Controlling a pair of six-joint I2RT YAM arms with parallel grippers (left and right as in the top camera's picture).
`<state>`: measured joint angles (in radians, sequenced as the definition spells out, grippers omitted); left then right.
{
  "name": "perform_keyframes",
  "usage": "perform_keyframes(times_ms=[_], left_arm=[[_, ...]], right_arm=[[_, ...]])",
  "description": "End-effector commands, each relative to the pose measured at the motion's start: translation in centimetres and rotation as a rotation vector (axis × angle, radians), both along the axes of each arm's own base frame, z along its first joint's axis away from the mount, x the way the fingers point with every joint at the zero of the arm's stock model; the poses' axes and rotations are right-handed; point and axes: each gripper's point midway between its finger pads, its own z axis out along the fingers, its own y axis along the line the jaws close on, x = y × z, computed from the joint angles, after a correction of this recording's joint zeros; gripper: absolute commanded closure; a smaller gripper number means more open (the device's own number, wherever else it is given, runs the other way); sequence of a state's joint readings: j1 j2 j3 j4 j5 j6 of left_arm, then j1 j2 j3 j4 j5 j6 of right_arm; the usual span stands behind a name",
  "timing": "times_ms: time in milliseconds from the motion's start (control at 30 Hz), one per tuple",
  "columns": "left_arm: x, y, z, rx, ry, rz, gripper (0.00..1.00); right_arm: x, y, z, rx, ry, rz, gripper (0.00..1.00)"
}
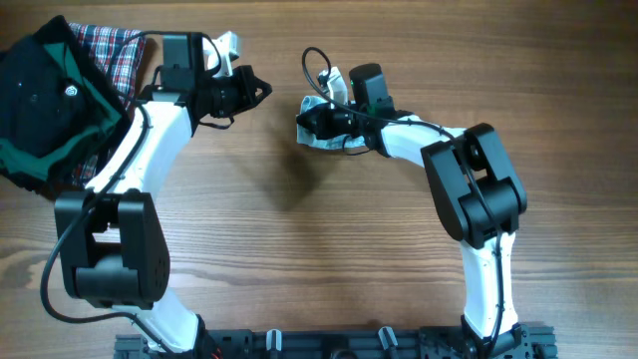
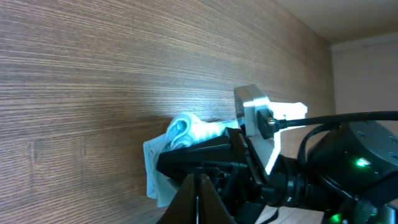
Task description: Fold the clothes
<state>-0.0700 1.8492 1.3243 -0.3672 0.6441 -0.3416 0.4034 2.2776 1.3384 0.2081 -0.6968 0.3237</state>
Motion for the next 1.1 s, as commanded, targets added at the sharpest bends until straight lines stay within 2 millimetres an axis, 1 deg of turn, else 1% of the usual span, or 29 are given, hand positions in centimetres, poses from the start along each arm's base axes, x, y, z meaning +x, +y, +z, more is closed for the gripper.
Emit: perform_keyframes(times_ms=[0, 133, 200, 300, 333, 367, 400, 433, 467, 500, 533, 567, 600, 667, 700, 900, 1000, 1067], left_arm=[[0.4, 0.3, -0.1, 0.018, -0.018, -0.005, 0.96], [0.4, 0.3, -0.1, 0.018, -0.018, -0.004, 0.96], [0.4, 0.3, -0.1, 0.018, -0.017, -0.004, 0.96], [0.3, 0.3, -0.2, 0.018, -0.013, -0.004, 0.96], [0.3, 0.3, -0.2, 0.019, -0.011, -0.004, 0.96], [0.3, 0.3, -0.2, 0.019, -0.011, -0.005, 0.96], [0.3, 0.3, -0.2, 0.019, -0.011, -0.004, 0.96], [0.3, 0.3, -0.2, 0.019, -0.011, -0.004, 0.96], [0.3, 0.3, -0.2, 0.019, -0.011, -0.004, 0.96], [0.3, 0.3, -0.2, 0.019, -0.011, -0.004, 0.96], [0.3, 0.4, -0.3, 0.023, -0.011, -0.001, 0.96], [0.4, 0.5, -0.3, 0.029, -0.011, 0.003, 0.96], [0.4, 0.6, -0.4, 0.034, -0.01, 0.008, 0.96], [0.4, 0.7, -0.5, 0.04, -0.008, 0.012, 0.96], [0.4, 0.8, -0.5, 0.04, -0.007, 0.013, 0.96], [0.0, 1.0, -0.9, 0.042, 0.019, 0.017, 0.96], [-0.2, 0.7, -1.5, 0.06, 0.018, -0.013, 0.96], [-0.4, 0.5, -2.3, 0.068, 0.029, -0.029, 0.96]], right_arm=[[0.4, -0.8, -2.9, -0.066, -0.009, -0.016, 0.96], [0.3, -0.8, -2.8, -0.066, -0.018, -0.003, 0.96], [0.2, -0.6, -2.5, -0.043, -0.015, 0.017, 0.96], [0.4, -0.6, -0.9, 0.01, -0.007, 0.031, 0.96], [0.7, -0.6, -0.1, 0.036, 0.003, 0.027, 0.96], [1.0, -0.6, 1.0, 0.065, 0.004, 0.032, 0.96], [1.2, -0.5, 2.6, 0.1, -0.007, 0.05, 0.95], [1.3, -0.5, 3.8, 0.125, -0.014, 0.061, 0.93], [1.3, -0.4, 5.1, 0.147, -0.029, 0.078, 0.87], [1.2, -0.4, 6.7, 0.176, -0.047, 0.103, 0.72], [1.0, -0.2, 8.0, 0.199, -0.061, 0.125, 0.5], [0.8, -0.2, 9.4, 0.224, -0.077, 0.149, 0.39], [0.6, -0.3, 10.6, 0.243, -0.093, 0.166, 0.32], [0.5, -0.4, 12.3, 0.27, -0.106, 0.178, 0.26], [0.5, -0.6, 13.3, 0.285, -0.112, 0.18, 0.24], [0.3, -2.2, 18.2, 0.337, -0.175, 0.195, 0.14], [0.6, -3.2, 19.6, 0.339, -0.189, 0.172, 0.11], [1.1, -4.3, 19.7, 0.324, -0.174, 0.131, 0.07]])
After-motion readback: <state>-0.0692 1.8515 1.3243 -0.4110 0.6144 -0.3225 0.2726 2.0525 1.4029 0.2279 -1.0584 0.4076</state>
